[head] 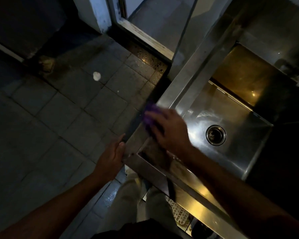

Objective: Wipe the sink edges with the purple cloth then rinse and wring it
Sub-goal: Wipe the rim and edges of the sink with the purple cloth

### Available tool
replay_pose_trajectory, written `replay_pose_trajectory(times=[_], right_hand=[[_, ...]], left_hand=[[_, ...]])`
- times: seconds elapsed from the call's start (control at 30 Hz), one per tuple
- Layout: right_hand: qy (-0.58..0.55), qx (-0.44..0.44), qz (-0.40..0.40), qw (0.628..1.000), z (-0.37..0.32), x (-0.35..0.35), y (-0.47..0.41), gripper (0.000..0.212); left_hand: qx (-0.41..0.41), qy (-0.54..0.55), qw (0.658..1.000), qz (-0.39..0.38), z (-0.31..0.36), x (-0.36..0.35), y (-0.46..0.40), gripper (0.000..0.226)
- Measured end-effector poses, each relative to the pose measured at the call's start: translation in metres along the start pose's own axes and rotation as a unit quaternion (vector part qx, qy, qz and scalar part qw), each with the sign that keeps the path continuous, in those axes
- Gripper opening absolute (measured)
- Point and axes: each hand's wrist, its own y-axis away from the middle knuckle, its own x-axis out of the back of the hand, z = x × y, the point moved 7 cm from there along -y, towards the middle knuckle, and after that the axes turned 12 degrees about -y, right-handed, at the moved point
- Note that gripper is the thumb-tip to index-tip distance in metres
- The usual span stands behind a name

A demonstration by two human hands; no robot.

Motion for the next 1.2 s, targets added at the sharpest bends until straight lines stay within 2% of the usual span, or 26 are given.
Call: replay_pose_trajectory(times=[0.07, 0.1, 0.23, 0.33, 0.4, 0.5, 0.6, 0.63, 0.73, 0.93, 1.03, 1.07, 1.13, 1.2], right_hand=[[0.025, -0.070, 0.053, 0.996, 0.012, 0.016, -0.033, 0.043], [0.040, -0.083, 0.049, 0.995, 0.012, 0.014, -0.044, 0.041], [0.109, -0.035, -0.029, 0.993, -0.022, -0.032, -0.023, 0.035], [0.080, -0.024, -0.044, 0.996, -0.048, -0.061, 0.015, 0.037], [0.056, -0.016, -0.036, 0.998, -0.057, -0.069, 0.032, 0.034], [0.052, -0.008, -0.021, 0.998, -0.055, -0.068, 0.046, 0.036], [0.056, 0.004, -0.025, 0.998, -0.052, -0.066, 0.062, 0.038], [0.061, 0.014, -0.037, 0.997, -0.053, -0.068, 0.070, 0.038], [0.064, 0.041, -0.064, 0.995, -0.054, -0.072, 0.093, 0.039], [0.041, 0.038, -0.122, 0.991, -0.041, -0.053, 0.130, 0.031], [-0.019, 0.045, -0.200, 0.979, -0.024, -0.020, 0.131, 0.034], [-0.048, 0.028, -0.203, 0.977, -0.016, -0.007, 0.121, 0.035], [-0.099, -0.030, -0.154, 0.983, -0.001, 0.018, 0.090, 0.038], [-0.122, -0.066, -0.061, 0.989, 0.012, 0.034, 0.055, 0.041]], left_hand=[[0.004, -0.001, 1.000, -0.021, 0.001, -0.002, 0.000, 0.077], [0.005, 0.002, 1.000, -0.026, 0.001, -0.002, 0.001, 0.076], [-0.014, -0.028, 0.999, -0.008, 0.008, 0.005, 0.002, 0.068], [-0.019, -0.042, 0.999, -0.002, 0.014, 0.005, 0.004, 0.037], [-0.008, -0.041, 0.999, -0.010, 0.012, 0.004, 0.005, 0.025], [-0.018, -0.047, 0.999, -0.010, 0.011, 0.004, 0.006, 0.038], [-0.026, -0.041, 0.999, -0.012, 0.013, 0.005, 0.004, 0.036], [-0.027, -0.045, 0.998, -0.016, 0.012, 0.005, 0.004, 0.041], [-0.034, -0.088, 0.995, -0.035, 0.007, 0.004, 0.002, 0.078], [-0.052, -0.142, 0.988, -0.038, 0.011, 0.008, 0.001, 0.089], [-0.056, -0.182, 0.980, -0.061, 0.014, 0.013, -0.001, 0.089], [-0.064, -0.200, 0.975, -0.068, 0.015, 0.014, -0.003, 0.084], [-0.078, -0.224, 0.968, -0.081, 0.021, 0.016, -0.007, 0.066], [-0.097, -0.221, 0.968, -0.073, 0.033, 0.011, -0.011, 0.051]])
